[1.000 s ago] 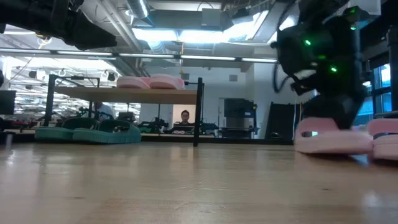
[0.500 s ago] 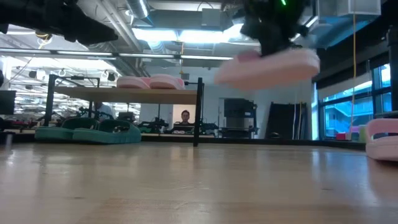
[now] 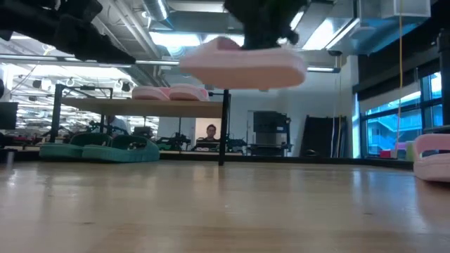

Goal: Pick and place slides into the shelf
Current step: Put the pink slide under the shelf

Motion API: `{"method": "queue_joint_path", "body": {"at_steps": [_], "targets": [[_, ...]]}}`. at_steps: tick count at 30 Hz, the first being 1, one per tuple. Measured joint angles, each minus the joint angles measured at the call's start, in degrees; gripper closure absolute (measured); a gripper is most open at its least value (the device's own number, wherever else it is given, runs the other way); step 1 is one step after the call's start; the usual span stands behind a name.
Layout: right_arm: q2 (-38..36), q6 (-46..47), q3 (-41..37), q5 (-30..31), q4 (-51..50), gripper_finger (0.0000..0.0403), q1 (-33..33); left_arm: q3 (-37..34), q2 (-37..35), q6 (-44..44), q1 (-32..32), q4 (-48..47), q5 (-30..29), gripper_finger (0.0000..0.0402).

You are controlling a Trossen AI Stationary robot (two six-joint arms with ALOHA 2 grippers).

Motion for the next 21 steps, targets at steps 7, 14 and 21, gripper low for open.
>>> {"method": "queue_joint_path", "body": {"at_steps": [7, 14, 21], "targets": [[7.75, -4.15, 0.00, -5.27, 10.24, 0.0386, -0.75, 0.00, 3.10, -1.12, -2.38, 0.03, 1.96, 0.0198], [14.43, -4.21, -0.04, -5.91, 18.57, 0.0386, -3.51, 0.00, 3.79, -1.12, -4.19, -0.01, 2.09, 0.0198], [19.56, -4.22, -0.07, -11.48, 29.01, 0.0386, -5.28, 0.00, 3.76, -0.90, -5.10, -0.03, 2.09, 0.0198]]}}
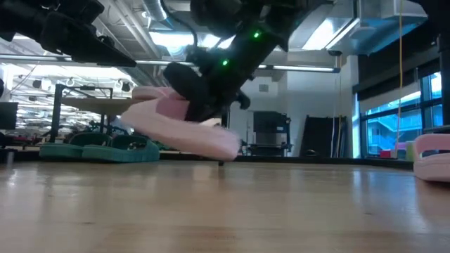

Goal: Pick and place slides into the shelf
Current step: Put the pink slide under the shelf

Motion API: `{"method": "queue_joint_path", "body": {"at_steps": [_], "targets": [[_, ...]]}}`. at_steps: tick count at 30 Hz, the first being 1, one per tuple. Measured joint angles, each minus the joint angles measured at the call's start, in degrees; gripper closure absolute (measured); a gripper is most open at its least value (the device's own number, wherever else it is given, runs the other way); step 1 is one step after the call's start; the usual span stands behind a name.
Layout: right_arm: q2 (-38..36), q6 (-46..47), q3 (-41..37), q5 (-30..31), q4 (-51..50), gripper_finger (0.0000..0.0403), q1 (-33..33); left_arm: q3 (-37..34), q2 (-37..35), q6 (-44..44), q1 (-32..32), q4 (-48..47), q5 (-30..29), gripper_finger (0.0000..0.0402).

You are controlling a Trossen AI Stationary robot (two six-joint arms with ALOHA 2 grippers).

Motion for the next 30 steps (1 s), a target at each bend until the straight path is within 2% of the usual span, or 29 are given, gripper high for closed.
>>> {"method": "queue_joint_path", "body": {"at_steps": [12, 19, 26, 30], "targets": [[2.57, 3.31, 0.00, -0.41, 1.59, 0.0385, -0.78, 0.00, 0.00, 0.02, 0.00, -0.34, 0.00, 0.0198], [2.57, 3.10, 0.00, -0.39, 1.29, 0.0323, -0.75, 0.00, 0.00, -0.04, 0.00, -0.46, -0.02, 0.0198], [2.55, 3.01, 0.00, -0.63, 1.19, 0.0292, -0.75, 0.00, 0.00, -0.07, 0.00, -0.46, -0.02, 0.0198], [2.49, 2.94, 0.02, -3.49, 1.23, 0.0268, -0.97, 0.00, 0.00, -0.22, 0.00, -0.45, -0.02, 0.0198]]}}
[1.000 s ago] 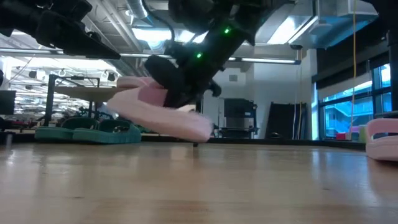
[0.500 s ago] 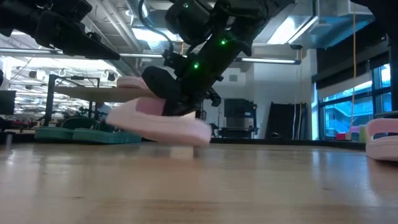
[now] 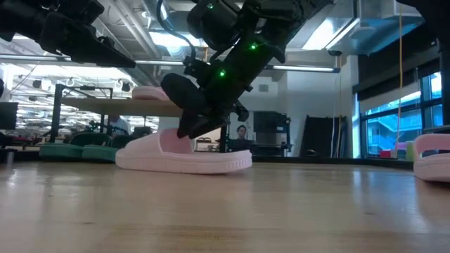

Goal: Pick and place slides into the shelf
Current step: Put the pink slide under the shelf

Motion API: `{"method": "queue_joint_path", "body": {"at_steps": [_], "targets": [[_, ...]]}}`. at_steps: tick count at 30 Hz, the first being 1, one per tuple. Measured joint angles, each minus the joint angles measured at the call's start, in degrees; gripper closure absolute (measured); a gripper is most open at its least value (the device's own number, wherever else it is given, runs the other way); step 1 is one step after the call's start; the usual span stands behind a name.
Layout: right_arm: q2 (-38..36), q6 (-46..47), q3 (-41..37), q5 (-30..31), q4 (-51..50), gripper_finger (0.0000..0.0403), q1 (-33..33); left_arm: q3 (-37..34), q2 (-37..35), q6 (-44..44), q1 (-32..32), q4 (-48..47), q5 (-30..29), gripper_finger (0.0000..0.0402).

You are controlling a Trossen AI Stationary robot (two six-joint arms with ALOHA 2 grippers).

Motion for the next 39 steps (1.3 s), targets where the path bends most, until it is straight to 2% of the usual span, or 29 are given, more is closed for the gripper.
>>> {"method": "queue_joint_path", "body": {"at_steps": [4, 6, 10, 13, 19, 25, 28, 33, 39], "targets": [[-0.52, -0.32, 0.06, -1.10, -3.45, 0.0237, -0.15, 0.00, 0.00, -0.06, 0.00, 0.03, 0.38, 0.0198], [-1.63, -1.23, 0.04, -1.14, -7.28, 0.0226, -0.15, 0.00, 0.00, -0.09, 0.02, 0.15, 2.42, 0.0198], [-5.69, -1.11, 0.04, -0.99, -13.28, 0.0216, 0.18, 0.00, 0.04, -0.39, -0.59, 2.40, 7.23, 0.0198], [-9.29, -1.09, 0.04, -0.90, -18.05, 0.0215, 0.90, 0.08, 2.19, -2.99, -2.11, 7.44, 9.01, 0.0198], [-15.92, -0.42, 0.04, -0.89, -24.86, 0.0215, 1.67, 0.06, 11.50, -4.49, -7.33, 16.41, 10.73, 0.0198], [-18.17, 0.31, 0.04, -0.68, -26.17, 0.0215, 1.65, 0.05, 23.59, -2.82, -12.42, 29.52, 10.86, 0.0198], [-18.17, 0.33, 0.04, -0.70, -27.76, 0.0215, 1.67, 0.04, 29.30, -3.94, -13.82, 36.33, 7.06, 0.0198], [-18.17, 2.09, 0.04, -0.71, -32.71, 0.0215, 1.67, 0.04, 38.11, -4.97, -14.53, 44.71, -5.93, 0.0198], [-18.15, 5.34, 0.04, -0.74, -37.39, 0.0215, 1.67, 3.05, 47.20, -8.25, -14.45, 47.93, -12.40, 0.0198]]}}
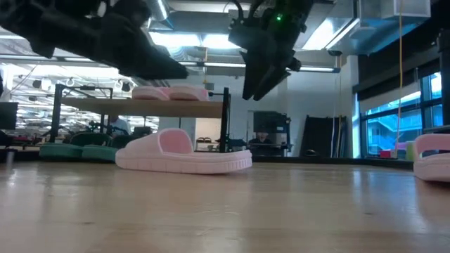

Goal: Pick and place slides into the shelf
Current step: Put the pink slide under the shelf

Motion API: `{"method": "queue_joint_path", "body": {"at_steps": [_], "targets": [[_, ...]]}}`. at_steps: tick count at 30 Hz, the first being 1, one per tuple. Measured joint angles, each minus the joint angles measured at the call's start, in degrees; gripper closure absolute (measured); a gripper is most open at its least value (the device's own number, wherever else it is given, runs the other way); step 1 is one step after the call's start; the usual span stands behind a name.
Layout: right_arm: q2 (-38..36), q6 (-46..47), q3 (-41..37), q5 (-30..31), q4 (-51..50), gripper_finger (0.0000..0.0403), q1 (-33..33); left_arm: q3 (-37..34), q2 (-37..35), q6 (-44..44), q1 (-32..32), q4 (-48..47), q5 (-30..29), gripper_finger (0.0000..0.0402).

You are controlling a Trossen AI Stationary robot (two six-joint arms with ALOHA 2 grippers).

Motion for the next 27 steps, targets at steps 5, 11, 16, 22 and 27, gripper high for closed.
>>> {"method": "queue_joint_path", "body": {"at_steps": [5, 11, 16, 22, 27], "targets": [[0.00, 0.83, 0.00, -0.01, -0.36, 0.0214, 0.00, 4.40, 7.57, -2.29, -0.02, -0.57, -4.75, 0.0198], [0.02, 0.83, -0.02, -0.01, -0.47, 0.0214, 0.00, 7.33, 14.48, -9.45, 0.00, -0.79, -3.40, 0.0198], [0.04, 0.67, -0.02, -0.01, -0.53, 0.0214, 0.00, 7.75, 17.40, -15.62, 0.38, -3.00, -6.02, 0.0198], [0.07, -0.48, -0.04, -0.01, -0.56, 0.0214, 0.00, 7.76, 20.03, -23.13, -0.86, -3.79, -6.40, 0.0198], [0.07, -0.64, -0.04, -0.01, -0.58, 0.0214, -0.04, 7.84, 21.45, -26.51, -2.35, -7.29, -7.65, 0.0198]]}}
